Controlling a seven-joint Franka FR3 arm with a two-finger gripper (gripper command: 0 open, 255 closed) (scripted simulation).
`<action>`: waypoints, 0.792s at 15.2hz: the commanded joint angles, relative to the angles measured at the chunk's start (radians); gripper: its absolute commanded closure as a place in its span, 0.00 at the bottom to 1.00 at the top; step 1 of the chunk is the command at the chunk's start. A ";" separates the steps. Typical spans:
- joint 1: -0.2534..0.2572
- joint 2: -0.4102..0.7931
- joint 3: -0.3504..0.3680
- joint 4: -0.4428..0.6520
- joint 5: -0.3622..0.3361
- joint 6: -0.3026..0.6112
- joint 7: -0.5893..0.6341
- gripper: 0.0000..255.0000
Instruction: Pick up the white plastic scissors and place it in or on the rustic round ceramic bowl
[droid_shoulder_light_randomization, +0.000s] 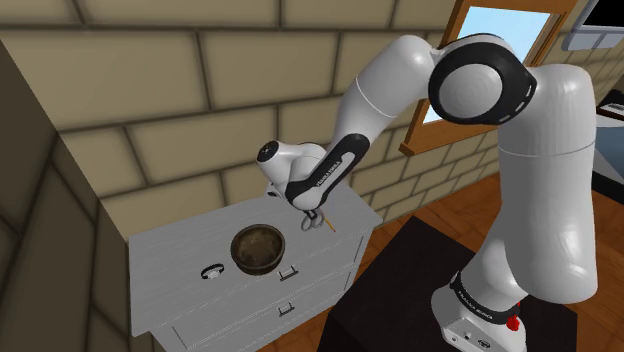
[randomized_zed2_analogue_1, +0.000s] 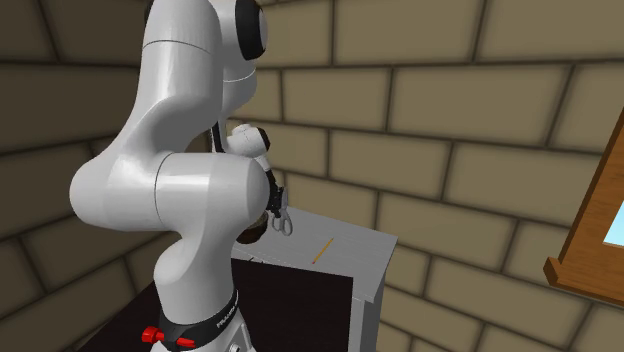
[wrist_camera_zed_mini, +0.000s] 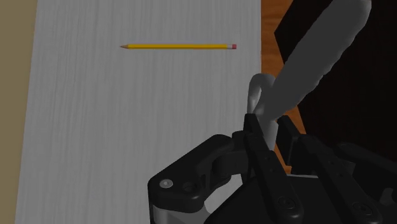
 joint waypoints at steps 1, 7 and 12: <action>-0.001 -0.023 0.002 -0.007 0.006 -0.016 -0.009 1.00; -0.004 -0.092 0.010 -0.017 0.025 -0.070 -0.039 1.00; -0.005 -0.146 0.016 -0.019 0.040 -0.117 -0.064 1.00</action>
